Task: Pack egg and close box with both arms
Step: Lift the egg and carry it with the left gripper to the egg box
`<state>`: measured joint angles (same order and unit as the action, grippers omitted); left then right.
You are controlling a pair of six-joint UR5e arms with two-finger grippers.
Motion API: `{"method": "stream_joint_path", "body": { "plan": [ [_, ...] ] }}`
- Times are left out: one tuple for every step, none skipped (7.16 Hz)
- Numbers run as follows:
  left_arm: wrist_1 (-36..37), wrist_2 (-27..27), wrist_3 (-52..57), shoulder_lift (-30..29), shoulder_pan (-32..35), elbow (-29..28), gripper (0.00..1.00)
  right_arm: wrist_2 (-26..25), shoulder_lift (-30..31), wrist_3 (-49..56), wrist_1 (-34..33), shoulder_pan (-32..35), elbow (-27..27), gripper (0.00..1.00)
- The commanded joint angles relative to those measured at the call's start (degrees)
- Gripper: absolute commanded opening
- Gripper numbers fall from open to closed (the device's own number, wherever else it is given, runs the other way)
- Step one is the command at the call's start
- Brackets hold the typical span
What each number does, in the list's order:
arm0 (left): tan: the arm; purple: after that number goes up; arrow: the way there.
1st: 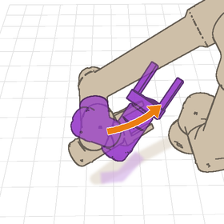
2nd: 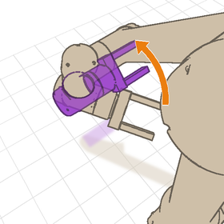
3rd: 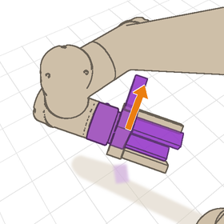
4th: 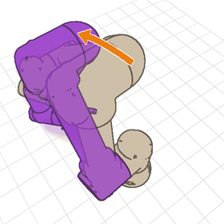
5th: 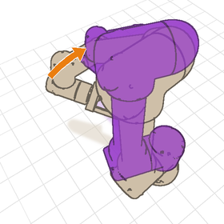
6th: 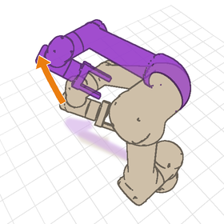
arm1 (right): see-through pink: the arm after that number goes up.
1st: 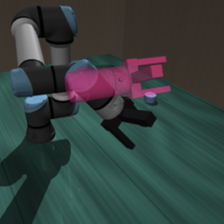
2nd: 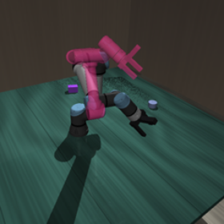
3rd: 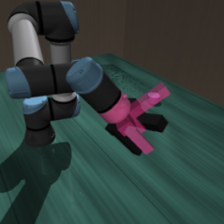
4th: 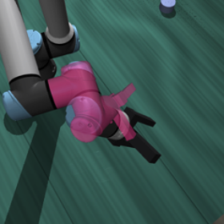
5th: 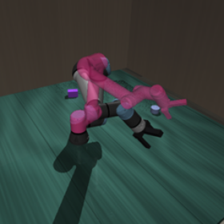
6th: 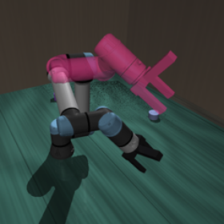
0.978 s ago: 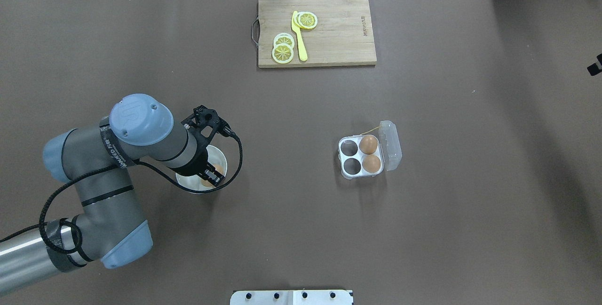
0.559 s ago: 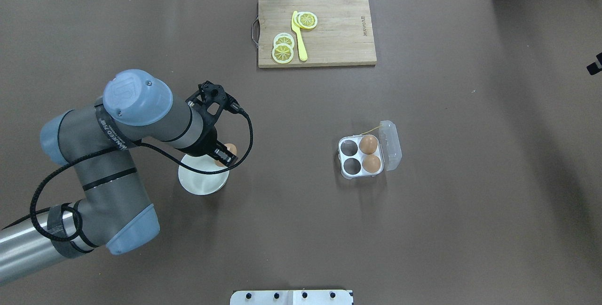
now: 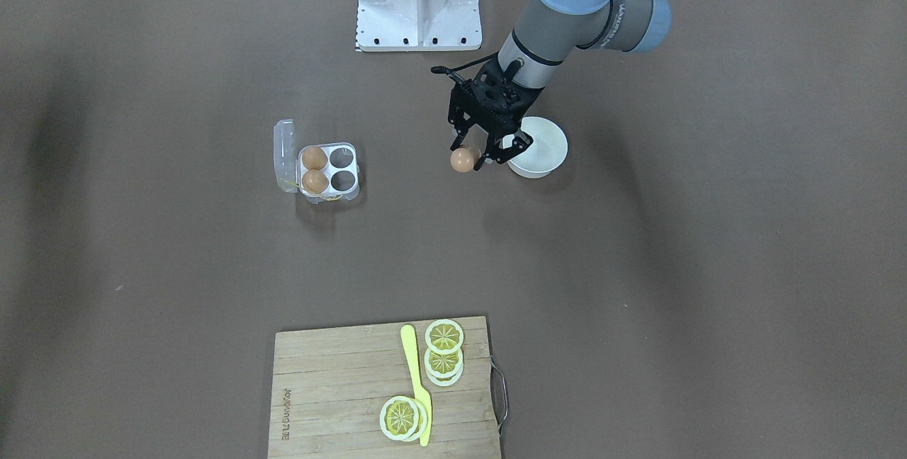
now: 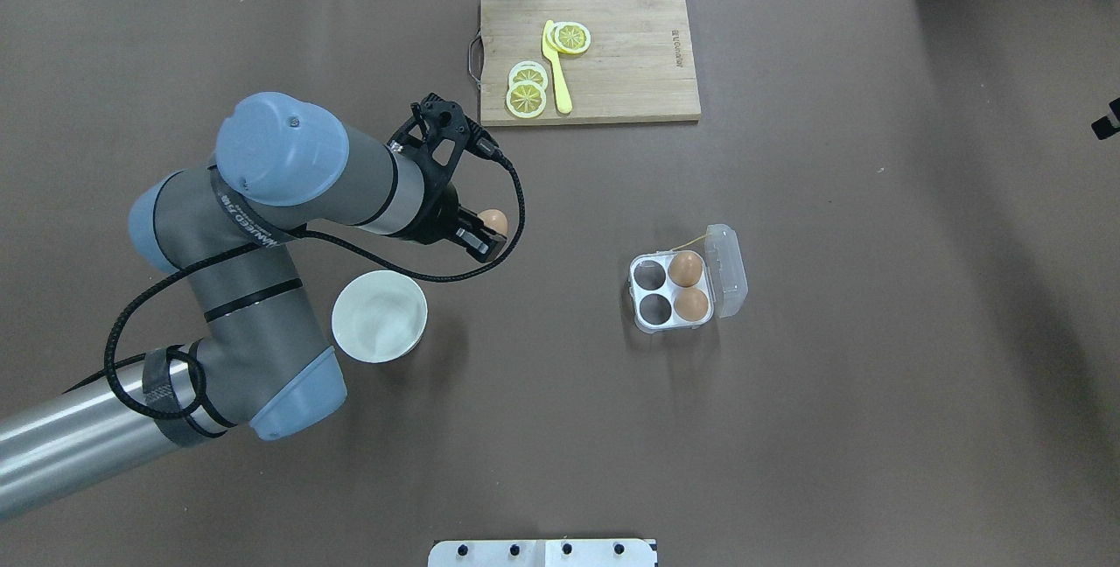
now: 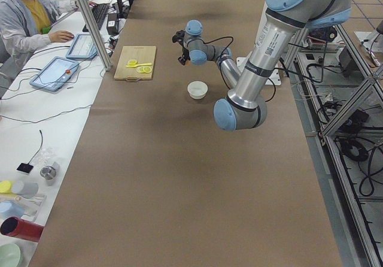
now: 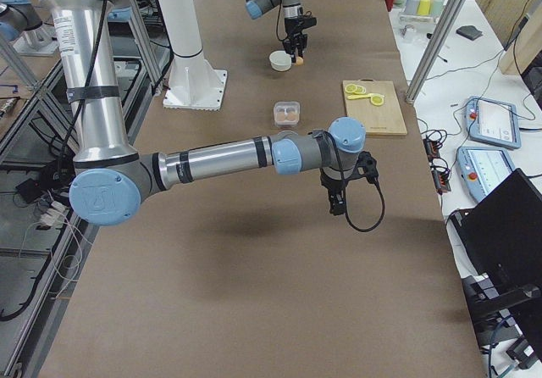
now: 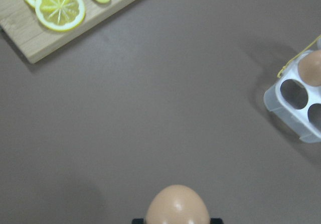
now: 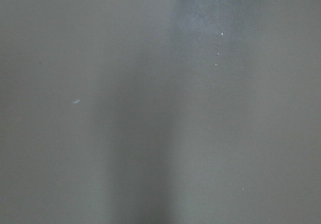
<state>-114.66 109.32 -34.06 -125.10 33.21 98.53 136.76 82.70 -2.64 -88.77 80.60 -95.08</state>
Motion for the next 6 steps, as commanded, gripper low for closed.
{"method": "stream_joint_path", "body": {
  "plan": [
    [-1.62,-0.25,0.57,-3.91,-1.04,-1.84,0.0,0.0,0.0,0.0,0.0,0.0,-0.02,1.0],
    [-6.67,-2.08,0.66,-3.57,-2.09,-2.37,0.0,0.0,0.0,0.0,0.08,0.0,0.16,1.0],
    [-9.94,-9.23,1.19,-4.0,-5.67,-4.81,0.0,0.0,0.0,0.0,0.08,0.0,0.16,1.0],
    [-10.23,-16.35,2.58,-4.53,-9.01,-5.36,0.0,0.0,-0.09,0.0,0.0,0.0,0.24,1.0],
    [-10.24,-17.12,1.99,-5.32,-9.57,-5.54,0.0,-0.09,-0.26,0.0,0.08,0.0,0.25,1.0],
    [-10.06,-17.3,1.72,-6.81,-10.01,-6.06,0.0,-0.09,-0.26,0.0,0.08,0.0,0.25,1.0]
  ]
}}
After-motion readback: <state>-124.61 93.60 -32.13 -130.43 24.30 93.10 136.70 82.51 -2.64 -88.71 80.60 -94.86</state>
